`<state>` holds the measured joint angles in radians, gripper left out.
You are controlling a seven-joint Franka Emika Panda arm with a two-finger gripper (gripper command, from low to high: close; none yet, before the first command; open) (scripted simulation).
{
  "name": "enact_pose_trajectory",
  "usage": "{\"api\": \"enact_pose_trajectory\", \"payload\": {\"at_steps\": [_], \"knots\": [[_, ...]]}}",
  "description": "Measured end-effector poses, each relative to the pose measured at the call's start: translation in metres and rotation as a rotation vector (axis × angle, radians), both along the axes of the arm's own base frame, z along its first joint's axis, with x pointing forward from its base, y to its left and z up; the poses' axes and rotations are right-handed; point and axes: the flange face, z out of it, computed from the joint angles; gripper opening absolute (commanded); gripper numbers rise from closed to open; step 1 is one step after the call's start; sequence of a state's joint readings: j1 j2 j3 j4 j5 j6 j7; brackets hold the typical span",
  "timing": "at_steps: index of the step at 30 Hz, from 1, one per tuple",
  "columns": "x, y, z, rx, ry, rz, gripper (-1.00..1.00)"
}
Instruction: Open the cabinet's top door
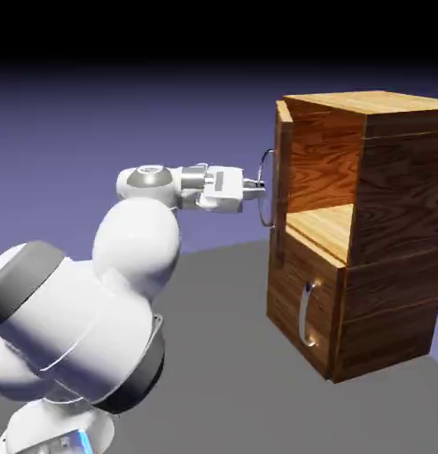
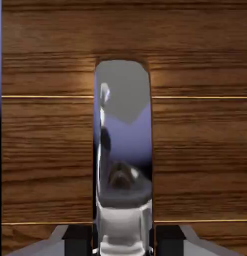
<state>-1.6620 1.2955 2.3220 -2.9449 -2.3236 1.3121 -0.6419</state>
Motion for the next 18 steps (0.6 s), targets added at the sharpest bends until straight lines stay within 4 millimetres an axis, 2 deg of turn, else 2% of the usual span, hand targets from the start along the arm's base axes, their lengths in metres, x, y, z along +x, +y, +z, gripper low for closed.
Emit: {"api": "enact_pose_trajectory", "payload": {"at_steps": [7, 18], "knots": [[-0.017, 0.037, 0.0, 0.0, 0.0, -0.151, -1.0], [-0.034, 0.113, 0.0, 0.0, 0.0, -0.438, -1.0]]}}
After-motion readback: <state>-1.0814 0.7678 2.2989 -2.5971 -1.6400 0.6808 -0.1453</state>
